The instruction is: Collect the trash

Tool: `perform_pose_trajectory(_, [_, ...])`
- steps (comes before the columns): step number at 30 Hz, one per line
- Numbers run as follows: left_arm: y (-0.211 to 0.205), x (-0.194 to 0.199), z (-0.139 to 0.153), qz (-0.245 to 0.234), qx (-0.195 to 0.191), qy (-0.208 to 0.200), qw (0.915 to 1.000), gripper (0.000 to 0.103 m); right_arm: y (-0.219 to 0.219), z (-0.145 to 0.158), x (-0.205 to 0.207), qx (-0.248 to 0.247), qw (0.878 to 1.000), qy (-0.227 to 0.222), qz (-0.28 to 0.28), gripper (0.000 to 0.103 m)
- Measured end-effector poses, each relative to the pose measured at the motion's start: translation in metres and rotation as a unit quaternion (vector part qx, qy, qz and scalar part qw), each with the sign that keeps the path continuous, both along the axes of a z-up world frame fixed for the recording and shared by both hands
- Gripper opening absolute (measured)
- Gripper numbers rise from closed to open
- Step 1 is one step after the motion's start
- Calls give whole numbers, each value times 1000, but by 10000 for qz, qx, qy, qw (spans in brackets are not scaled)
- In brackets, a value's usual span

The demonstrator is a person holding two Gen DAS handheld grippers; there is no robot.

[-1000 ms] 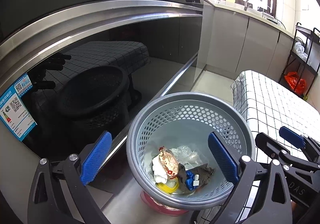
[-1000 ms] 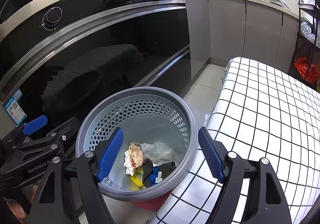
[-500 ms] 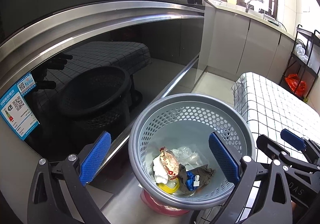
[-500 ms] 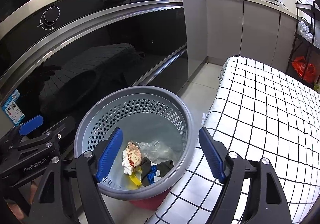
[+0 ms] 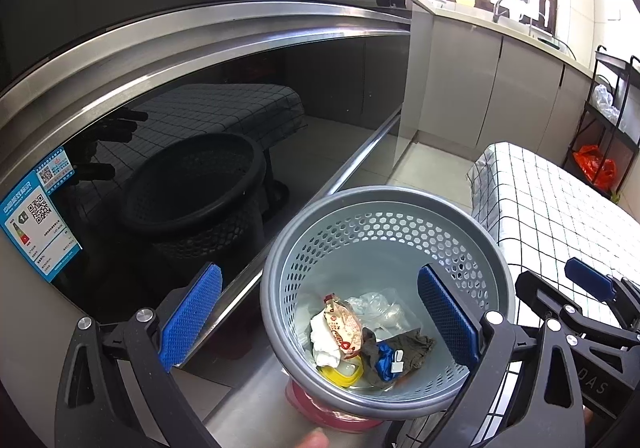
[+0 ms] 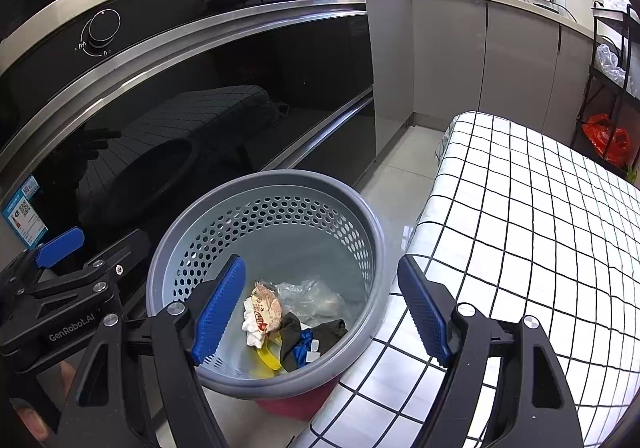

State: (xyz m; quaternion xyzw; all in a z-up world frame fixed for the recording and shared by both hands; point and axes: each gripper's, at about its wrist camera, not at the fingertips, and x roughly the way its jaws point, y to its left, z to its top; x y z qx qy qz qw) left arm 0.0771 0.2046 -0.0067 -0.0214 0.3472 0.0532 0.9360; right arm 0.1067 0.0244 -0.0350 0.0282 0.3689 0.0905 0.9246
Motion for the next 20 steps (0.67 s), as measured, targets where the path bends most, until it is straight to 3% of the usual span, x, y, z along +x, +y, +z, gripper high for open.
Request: perform_pose_trajectory(20, [0,1,0,19,-20,42,10000,96,-1,-4,-1,45,10000,33,5,75])
